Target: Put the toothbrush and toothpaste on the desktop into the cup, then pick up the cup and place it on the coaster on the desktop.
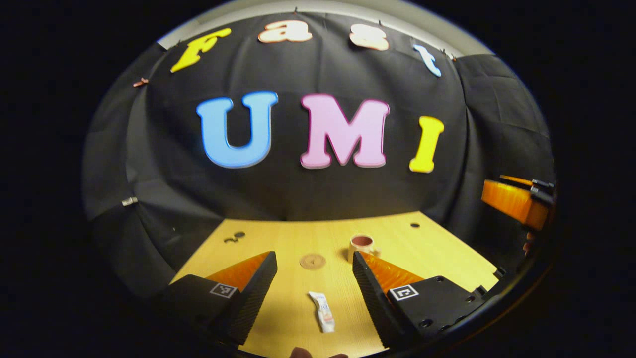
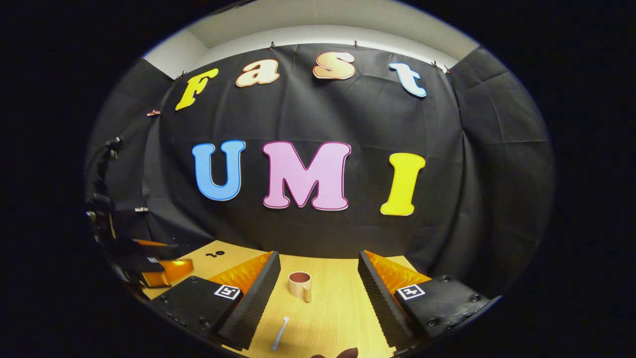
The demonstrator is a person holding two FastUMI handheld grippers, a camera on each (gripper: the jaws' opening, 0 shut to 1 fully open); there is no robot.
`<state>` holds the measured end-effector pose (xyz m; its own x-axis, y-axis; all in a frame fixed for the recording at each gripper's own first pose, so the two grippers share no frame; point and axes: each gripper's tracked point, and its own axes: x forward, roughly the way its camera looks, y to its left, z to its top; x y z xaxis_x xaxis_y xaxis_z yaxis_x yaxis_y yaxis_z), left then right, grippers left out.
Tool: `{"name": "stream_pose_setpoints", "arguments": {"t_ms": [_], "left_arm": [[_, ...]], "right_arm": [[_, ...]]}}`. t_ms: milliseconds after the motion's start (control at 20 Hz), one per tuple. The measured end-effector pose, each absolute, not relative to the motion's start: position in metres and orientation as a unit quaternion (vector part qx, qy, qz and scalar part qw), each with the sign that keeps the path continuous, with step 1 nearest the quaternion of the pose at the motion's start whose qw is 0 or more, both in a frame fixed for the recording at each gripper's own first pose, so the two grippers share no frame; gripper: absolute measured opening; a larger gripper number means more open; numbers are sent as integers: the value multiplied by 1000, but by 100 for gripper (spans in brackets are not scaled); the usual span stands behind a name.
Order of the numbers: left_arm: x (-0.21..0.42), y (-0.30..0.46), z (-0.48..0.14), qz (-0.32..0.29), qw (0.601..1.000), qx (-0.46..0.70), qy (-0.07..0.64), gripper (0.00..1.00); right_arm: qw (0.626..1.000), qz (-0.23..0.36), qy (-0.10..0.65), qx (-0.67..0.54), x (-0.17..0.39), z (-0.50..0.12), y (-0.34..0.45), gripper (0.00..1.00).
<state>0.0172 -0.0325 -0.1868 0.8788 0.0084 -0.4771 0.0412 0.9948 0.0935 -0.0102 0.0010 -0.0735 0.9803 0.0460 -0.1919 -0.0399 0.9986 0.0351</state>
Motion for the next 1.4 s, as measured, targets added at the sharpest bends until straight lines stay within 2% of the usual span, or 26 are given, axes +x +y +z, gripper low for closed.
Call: {"name": "stream_pose_setpoints", "arguments": {"t_ms": [50,100,150,250,600,750,1000,1050,1300,1350,1400], "left_arm": [[19,-36,-212,-11,960,48,275,95],[21,-38,-235,-11,951,48,307,89],[21,-36,-259,-8,941,46,334,94],[22,-35,-298,0,922,36,386,94],[49,-13,-384,48,880,64,468,92],[50,-6,-423,55,857,86,506,88],[49,-1,-458,62,827,105,550,84],[51,-2,-458,62,828,102,548,81],[46,-5,-461,66,816,90,567,80],[43,-5,-463,67,813,83,572,67],[43,-6,-462,68,813,81,572,60]], "right_arm": [[994,24,103,15,-10,-79,1,97],[994,26,108,14,-10,-84,1,97],[993,28,113,12,-9,-89,0,97],[992,31,120,6,-6,-98,-4,97],[986,46,159,5,7,-140,-16,98],[983,53,174,18,13,-156,-17,97],[977,57,204,22,21,-180,-21,97],[976,56,208,22,23,-184,-21,97],[966,67,248,10,24,-214,-9,97],[963,69,259,10,22,-220,-5,97],[960,71,269,14,20,-225,0,97]]}}
